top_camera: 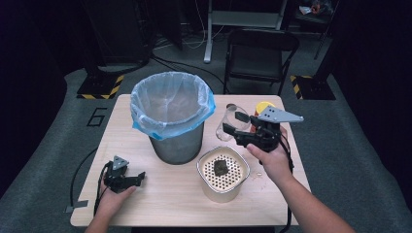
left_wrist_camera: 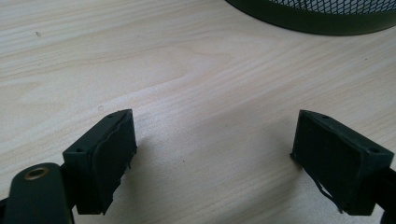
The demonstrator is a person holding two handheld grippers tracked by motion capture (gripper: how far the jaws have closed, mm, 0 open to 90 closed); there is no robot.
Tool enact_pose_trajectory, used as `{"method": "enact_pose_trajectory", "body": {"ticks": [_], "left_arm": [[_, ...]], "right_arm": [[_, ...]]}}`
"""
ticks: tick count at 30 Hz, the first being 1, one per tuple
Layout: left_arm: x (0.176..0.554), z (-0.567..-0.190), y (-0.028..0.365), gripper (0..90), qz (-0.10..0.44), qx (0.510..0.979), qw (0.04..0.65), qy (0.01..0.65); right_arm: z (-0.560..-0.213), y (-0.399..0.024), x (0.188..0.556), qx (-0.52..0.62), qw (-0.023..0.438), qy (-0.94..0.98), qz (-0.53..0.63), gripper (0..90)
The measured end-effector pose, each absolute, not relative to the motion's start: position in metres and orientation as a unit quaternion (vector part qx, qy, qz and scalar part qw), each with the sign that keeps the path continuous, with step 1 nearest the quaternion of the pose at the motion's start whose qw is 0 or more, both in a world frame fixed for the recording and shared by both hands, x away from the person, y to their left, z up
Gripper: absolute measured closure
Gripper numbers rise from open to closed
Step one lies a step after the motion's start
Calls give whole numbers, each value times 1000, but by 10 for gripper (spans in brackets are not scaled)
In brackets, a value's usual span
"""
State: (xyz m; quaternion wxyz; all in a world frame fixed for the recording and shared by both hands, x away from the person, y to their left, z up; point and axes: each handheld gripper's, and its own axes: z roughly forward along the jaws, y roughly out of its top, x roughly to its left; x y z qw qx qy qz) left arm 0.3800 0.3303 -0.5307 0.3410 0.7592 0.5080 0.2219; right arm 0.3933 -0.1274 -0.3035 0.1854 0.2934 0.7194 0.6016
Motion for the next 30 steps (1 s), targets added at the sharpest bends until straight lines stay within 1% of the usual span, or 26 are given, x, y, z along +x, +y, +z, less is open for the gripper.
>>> {"method": "enact_pose_trajectory", "body": {"ticks": [4, 11, 17, 24, 26, 30], "left_arm": [[380, -531, 330, 133, 222, 759, 341, 508], [380, -531, 330, 132, 222, 759, 341, 508], [380, -531, 330, 132, 223, 759, 340, 508], [380, -531, 330, 132, 222, 756, 344, 511], [380, -531, 330, 132, 222, 756, 344, 511], [380, -531, 330, 132, 222, 758, 342, 509]], "right_arm": [[-295, -129, 399, 291, 168, 720, 608, 371], [-281, -126, 399, 276, 168, 726, 607, 370], [-254, -117, 403, 273, 172, 726, 607, 371], [-209, -86, 423, 250, 201, 727, 607, 367], [-203, -73, 431, 248, 209, 728, 604, 365], [-200, -54, 446, 248, 210, 726, 606, 359]]}}
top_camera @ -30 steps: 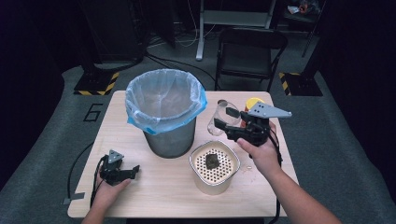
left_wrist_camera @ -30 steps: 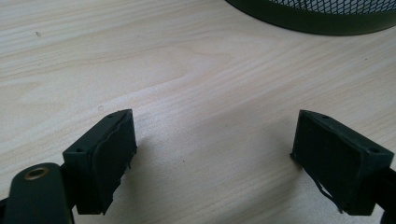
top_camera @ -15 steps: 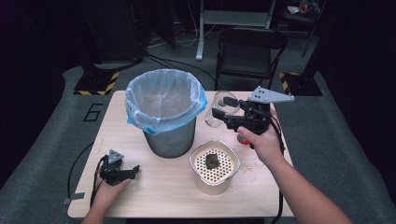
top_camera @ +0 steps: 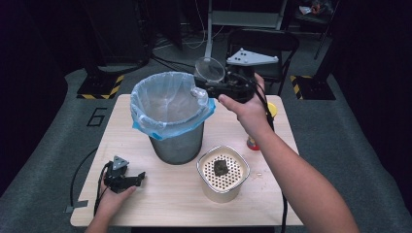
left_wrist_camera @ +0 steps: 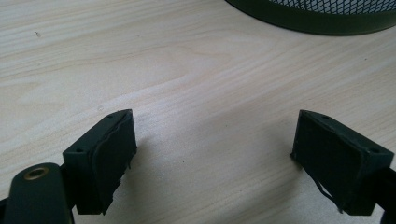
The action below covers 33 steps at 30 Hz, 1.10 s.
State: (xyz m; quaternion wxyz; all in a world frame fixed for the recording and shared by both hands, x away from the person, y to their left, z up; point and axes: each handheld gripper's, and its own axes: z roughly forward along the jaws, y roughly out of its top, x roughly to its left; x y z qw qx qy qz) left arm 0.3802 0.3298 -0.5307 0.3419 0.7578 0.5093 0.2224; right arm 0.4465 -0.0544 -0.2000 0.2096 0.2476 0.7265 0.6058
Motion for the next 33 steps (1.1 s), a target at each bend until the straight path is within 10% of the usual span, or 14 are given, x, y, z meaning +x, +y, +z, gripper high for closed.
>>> {"method": "enact_pose_trajectory", "body": {"ticks": [23, 28, 33], "left_arm": [[380, -530, 330, 132, 220, 761, 339, 508], [380, -530, 330, 132, 220, 761, 339, 507], [381, -531, 330, 132, 225, 759, 342, 506]], "right_arm": [[-241, 24, 491, 248, 164, 746, 595, 333], [-246, 27, 490, 245, 158, 739, 607, 89], [-251, 16, 490, 248, 137, 727, 625, 103]]}}
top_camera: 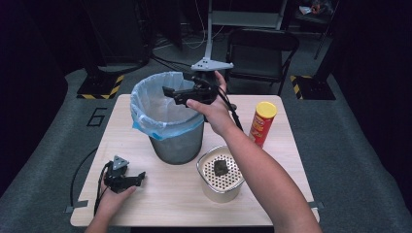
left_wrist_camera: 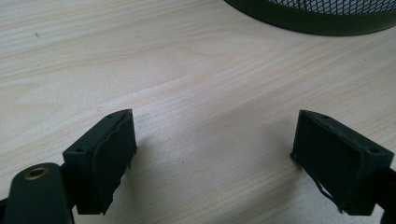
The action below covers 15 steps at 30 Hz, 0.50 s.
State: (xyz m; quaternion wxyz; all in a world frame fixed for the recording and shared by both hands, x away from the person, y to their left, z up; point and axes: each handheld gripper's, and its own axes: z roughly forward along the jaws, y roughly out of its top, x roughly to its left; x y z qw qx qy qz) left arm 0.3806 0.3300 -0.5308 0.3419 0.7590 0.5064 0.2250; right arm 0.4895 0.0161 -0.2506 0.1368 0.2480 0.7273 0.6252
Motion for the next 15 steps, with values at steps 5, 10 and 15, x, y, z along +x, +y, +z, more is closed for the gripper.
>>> {"method": "enact_pose_trajectory", "body": {"ticks": [5, 10, 15], "left_arm": [[381, -531, 330, 132, 225, 758, 342, 508], [380, -531, 329, 132, 222, 756, 345, 511], [380, -531, 330, 132, 225, 760, 340, 506]], "right_arm": [[-248, 1, 486, 250, 152, 723, 626, 145], [-248, -16, 475, 251, 164, 724, 621, 152], [-253, -33, 463, 262, 166, 731, 608, 207]]}}
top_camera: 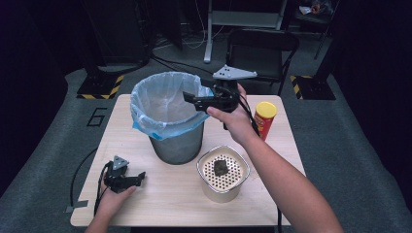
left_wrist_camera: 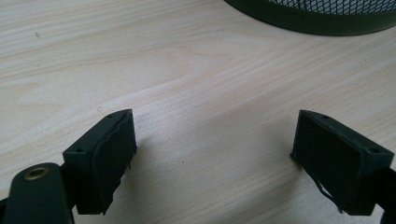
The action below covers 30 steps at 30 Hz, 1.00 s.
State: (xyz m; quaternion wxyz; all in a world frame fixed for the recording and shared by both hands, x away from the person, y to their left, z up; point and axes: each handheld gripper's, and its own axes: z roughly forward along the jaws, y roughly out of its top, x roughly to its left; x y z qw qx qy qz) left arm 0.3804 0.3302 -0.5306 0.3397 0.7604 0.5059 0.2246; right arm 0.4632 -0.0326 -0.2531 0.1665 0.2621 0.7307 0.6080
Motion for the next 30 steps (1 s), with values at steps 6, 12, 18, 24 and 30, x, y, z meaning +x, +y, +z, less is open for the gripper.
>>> {"method": "enact_pose_trajectory", "body": {"ticks": [6, 12, 18, 24, 30], "left_arm": [[380, -530, 330, 133, 222, 762, 338, 506], [380, -530, 330, 133, 223, 761, 339, 506], [380, -530, 330, 133, 224, 761, 339, 505], [380, -531, 330, 133, 225, 760, 340, 506], [380, -531, 330, 133, 225, 760, 341, 506]], "right_arm": [[-264, -59, 446, 259, 172, 742, 594, 267], [-282, -88, 429, 258, 187, 751, 578, 306], [-299, -116, 419, 269, 194, 748, 575, 340], [-313, -135, 414, 279, 201, 754, 560, 339], [-325, -147, 407, 283, 216, 758, 547, 339]]}}
